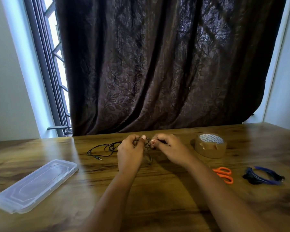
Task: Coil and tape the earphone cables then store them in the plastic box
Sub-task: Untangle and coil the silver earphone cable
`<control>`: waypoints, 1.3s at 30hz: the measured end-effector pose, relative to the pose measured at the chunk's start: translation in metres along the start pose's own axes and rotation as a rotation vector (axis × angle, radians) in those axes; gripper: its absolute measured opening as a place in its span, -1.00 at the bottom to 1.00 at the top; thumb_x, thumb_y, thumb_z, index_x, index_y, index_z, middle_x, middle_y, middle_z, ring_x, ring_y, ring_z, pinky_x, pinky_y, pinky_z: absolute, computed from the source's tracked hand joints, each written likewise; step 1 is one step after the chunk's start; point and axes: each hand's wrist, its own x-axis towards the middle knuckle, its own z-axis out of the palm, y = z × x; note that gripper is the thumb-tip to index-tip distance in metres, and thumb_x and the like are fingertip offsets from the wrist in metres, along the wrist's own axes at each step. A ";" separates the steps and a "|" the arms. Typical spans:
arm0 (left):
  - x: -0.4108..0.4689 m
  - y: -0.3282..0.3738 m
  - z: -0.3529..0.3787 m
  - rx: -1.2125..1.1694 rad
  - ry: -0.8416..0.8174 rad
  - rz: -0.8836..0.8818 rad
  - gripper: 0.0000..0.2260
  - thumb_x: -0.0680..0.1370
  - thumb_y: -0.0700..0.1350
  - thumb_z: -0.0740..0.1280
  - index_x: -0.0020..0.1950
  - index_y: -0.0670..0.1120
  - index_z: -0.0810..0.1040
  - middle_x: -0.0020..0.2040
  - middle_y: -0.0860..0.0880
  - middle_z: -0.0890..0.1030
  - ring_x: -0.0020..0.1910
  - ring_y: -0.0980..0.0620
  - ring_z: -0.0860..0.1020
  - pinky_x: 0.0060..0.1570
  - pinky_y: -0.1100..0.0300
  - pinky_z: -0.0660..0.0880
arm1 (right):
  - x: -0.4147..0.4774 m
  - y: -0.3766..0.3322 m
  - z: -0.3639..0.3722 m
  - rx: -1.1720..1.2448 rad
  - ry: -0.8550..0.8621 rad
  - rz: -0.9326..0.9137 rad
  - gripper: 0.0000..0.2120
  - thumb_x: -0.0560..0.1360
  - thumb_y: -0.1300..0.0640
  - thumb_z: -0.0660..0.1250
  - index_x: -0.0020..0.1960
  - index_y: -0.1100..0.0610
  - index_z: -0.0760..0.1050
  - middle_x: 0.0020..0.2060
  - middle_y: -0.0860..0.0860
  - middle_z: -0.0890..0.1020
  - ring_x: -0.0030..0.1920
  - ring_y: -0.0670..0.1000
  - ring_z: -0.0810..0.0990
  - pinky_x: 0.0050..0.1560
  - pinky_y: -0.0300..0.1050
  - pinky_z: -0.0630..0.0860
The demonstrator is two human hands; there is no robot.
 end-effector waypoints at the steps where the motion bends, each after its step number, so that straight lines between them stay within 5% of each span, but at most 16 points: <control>1: 0.000 0.001 0.000 -0.009 0.012 -0.031 -0.77 0.56 0.03 0.30 -0.25 -0.03 0.55 -0.41 0.05 0.48 -0.40 0.10 0.42 -0.35 0.19 0.36 | -0.001 -0.003 -0.002 0.060 -0.062 0.005 -0.79 0.59 0.11 0.24 -0.20 -0.01 0.54 -0.25 -0.12 0.60 -0.17 -0.19 0.53 -0.06 -0.18 0.44; 8: -0.002 0.002 0.002 -0.146 0.048 -0.233 -0.75 0.58 0.03 0.26 -0.21 -0.06 0.54 -0.34 0.00 0.51 -0.40 0.07 0.41 -0.35 0.15 0.34 | -0.009 -0.011 -0.012 0.350 -0.310 0.149 -0.76 0.57 0.22 0.25 -0.24 0.11 0.58 -0.02 -0.08 0.67 0.07 -0.20 0.59 0.22 -0.22 0.42; 11: -0.002 0.003 0.002 -0.333 0.004 -0.276 -0.70 0.59 0.05 0.25 -0.19 -0.15 0.52 -0.31 -0.09 0.49 -0.33 -0.01 0.43 -0.27 0.13 0.41 | -0.008 -0.012 -0.015 0.535 -0.197 0.174 -0.73 0.56 0.31 0.20 -0.29 0.25 0.53 -0.13 -0.03 0.68 -0.04 -0.09 0.60 0.04 -0.29 0.47; 14: -0.001 0.006 0.000 -0.554 -0.105 -0.374 -0.66 0.59 0.09 0.24 -0.08 -0.19 0.54 -0.10 -0.26 0.62 -0.09 -0.23 0.59 0.07 -0.15 0.55 | -0.006 -0.010 -0.015 0.659 -0.038 0.254 -0.74 0.54 0.36 0.16 -0.22 0.34 0.57 -0.28 0.00 0.67 -0.20 -0.09 0.56 -0.07 -0.21 0.45; 19: -0.002 0.020 0.004 -0.833 -0.155 -0.418 -0.78 0.62 -0.05 0.20 -0.11 -0.15 0.52 -0.26 -0.04 0.63 -0.23 0.04 0.59 -0.18 0.16 0.53 | -0.005 0.000 -0.013 0.711 0.234 0.310 -0.71 0.52 0.33 0.18 -0.29 0.19 0.58 -0.37 -0.02 0.64 -0.22 -0.06 0.57 -0.14 -0.19 0.45; 25: -0.003 0.018 0.003 -1.082 -0.166 -0.481 -0.93 0.59 -0.22 0.22 0.03 -0.14 0.48 -0.21 -0.07 0.61 -0.22 0.05 0.63 -0.07 0.10 0.59 | -0.006 0.011 -0.012 0.552 0.265 0.310 -0.79 0.55 0.21 0.23 -0.19 0.27 0.53 -0.30 0.05 0.62 -0.20 -0.01 0.59 -0.20 -0.20 0.48; 28: 0.000 0.016 -0.002 -1.169 -0.106 -0.480 -0.85 0.59 -0.28 0.21 0.14 -0.15 0.47 -0.20 -0.09 0.59 -0.29 0.07 0.60 -0.22 0.18 0.61 | -0.007 0.008 -0.009 0.374 0.195 0.282 -0.75 0.55 0.20 0.23 -0.30 0.13 0.50 -0.29 0.03 0.62 -0.20 -0.06 0.55 -0.21 -0.26 0.42; 32: -0.001 0.018 -0.003 -1.131 -0.139 -0.437 -0.85 0.59 -0.29 0.20 0.12 -0.13 0.48 -0.21 -0.06 0.60 -0.35 0.12 0.60 -0.34 0.30 0.56 | -0.006 0.004 -0.003 0.214 0.184 0.221 -0.82 0.56 0.19 0.24 -0.19 0.13 0.54 -0.17 0.17 0.64 -0.24 -0.01 0.54 -0.23 -0.23 0.41; 35: 0.000 0.019 -0.002 -1.129 -0.200 -0.412 -0.77 0.59 -0.38 0.15 0.08 -0.12 0.47 -0.21 -0.06 0.59 -0.30 0.10 0.59 -0.33 0.29 0.57 | -0.005 -0.002 0.000 0.092 0.241 0.118 -0.84 0.57 0.25 0.21 -0.03 0.06 0.53 -0.17 -0.05 0.61 -0.29 -0.29 0.51 -0.30 -0.43 0.36; 37: 0.000 0.018 -0.002 -1.118 -0.238 -0.403 -0.70 0.56 -0.46 0.10 0.08 -0.12 0.46 -0.18 -0.08 0.59 -0.25 0.08 0.60 -0.29 0.27 0.59 | -0.003 -0.006 0.002 0.054 0.259 0.074 -0.81 0.58 0.16 0.20 -0.01 -0.06 0.54 -0.16 -0.17 0.60 -0.19 -0.33 0.52 -0.17 -0.37 0.41; 39: 0.000 0.017 -0.002 -1.117 -0.255 -0.397 -0.67 0.54 -0.50 0.07 0.05 -0.14 0.44 -0.14 -0.11 0.58 -0.21 0.05 0.61 -0.29 0.26 0.59 | -0.002 -0.009 0.004 0.048 0.232 0.087 -0.83 0.58 -0.04 0.17 -0.01 -0.15 0.55 -0.12 -0.20 0.63 -0.06 -0.23 0.57 0.02 -0.09 0.50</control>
